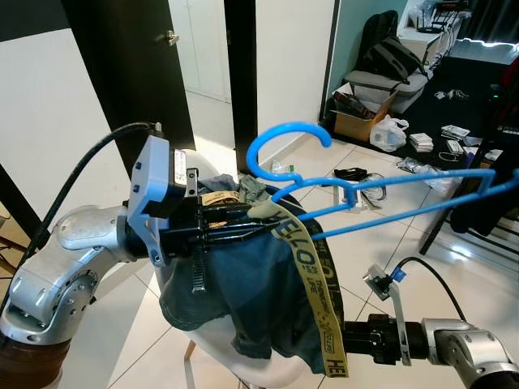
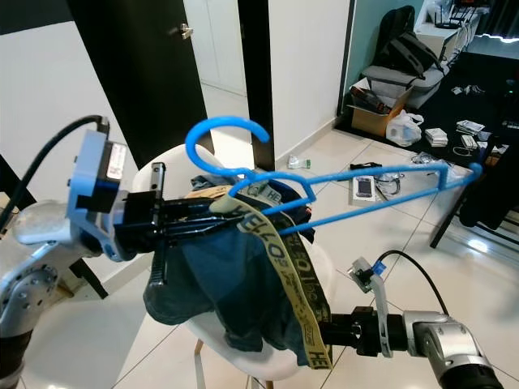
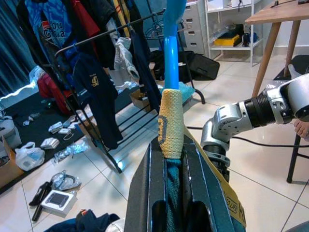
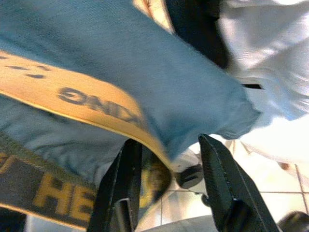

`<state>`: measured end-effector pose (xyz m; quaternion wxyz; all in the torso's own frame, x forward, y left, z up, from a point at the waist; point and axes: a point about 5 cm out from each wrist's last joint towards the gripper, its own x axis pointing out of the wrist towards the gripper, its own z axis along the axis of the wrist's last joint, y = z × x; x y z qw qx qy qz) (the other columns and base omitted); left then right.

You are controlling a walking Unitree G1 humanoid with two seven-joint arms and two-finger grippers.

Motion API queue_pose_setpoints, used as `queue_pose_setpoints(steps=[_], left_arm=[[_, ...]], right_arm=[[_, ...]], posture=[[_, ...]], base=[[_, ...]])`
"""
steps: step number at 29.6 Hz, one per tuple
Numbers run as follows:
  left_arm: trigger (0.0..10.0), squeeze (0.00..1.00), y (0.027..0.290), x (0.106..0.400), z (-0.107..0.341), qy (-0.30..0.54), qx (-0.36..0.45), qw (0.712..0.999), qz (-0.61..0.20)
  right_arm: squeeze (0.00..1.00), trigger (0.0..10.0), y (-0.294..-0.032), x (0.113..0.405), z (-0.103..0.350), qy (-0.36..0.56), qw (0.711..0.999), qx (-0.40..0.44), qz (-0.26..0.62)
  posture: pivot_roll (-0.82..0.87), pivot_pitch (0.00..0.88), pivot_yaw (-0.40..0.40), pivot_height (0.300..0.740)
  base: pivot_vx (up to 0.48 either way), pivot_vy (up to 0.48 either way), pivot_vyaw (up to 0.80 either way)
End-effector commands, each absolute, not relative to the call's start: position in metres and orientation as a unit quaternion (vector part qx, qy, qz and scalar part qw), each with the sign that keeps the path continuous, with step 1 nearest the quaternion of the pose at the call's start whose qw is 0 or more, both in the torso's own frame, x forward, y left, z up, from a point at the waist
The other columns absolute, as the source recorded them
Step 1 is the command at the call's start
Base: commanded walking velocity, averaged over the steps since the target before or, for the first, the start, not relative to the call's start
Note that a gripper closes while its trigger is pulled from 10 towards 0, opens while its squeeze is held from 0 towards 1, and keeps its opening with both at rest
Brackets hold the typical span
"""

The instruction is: Hang hanger

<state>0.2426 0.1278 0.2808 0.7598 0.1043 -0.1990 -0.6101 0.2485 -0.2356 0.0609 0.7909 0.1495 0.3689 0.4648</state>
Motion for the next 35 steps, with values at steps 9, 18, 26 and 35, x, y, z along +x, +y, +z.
queue_pose_setpoints(steps=[9, 18, 26, 35], left_arm=[[10.0, 0.0, 0.148, 0.25, 0.275, -0.184, 0.129, 0.788, -0.572], [10.0, 0.0, 0.151, 0.253, 0.259, -0.154, 0.141, 0.801, -0.56], [10.0, 0.0, 0.155, 0.255, 0.206, -0.071, 0.202, 0.819, -0.532], [10.0, 0.0, 0.156, 0.259, 0.198, -0.085, 0.211, 0.841, -0.491]], right_arm=[[0.0, 0.0, -0.253, 0.264, 0.072, 0.334, 0.833, 0.171, 0.407], [0.0, 0.0, -0.258, 0.28, 0.101, 0.242, 0.85, 0.248, 0.398], [0.0, 0.0, -0.272, 0.31, 0.164, 0.087, 0.869, 0.314, 0.372], [0.0, 0.0, -0.277, 0.329, 0.178, 0.087, 0.894, 0.32, 0.3]], posture=[[-0.02, 0.0, 0.019, 0.74], [-0.02, 0.0, 0.018, 0.74], [-0.03, 0.0, 0.022, 0.74], [-0.03, 0.0, 0.02, 0.74]], base=[[0.0, 0.0, 0.0], [0.0, 0.0, 0.0], [0.0, 0.0, 0.0], [0.0, 0.0, 0.0]])
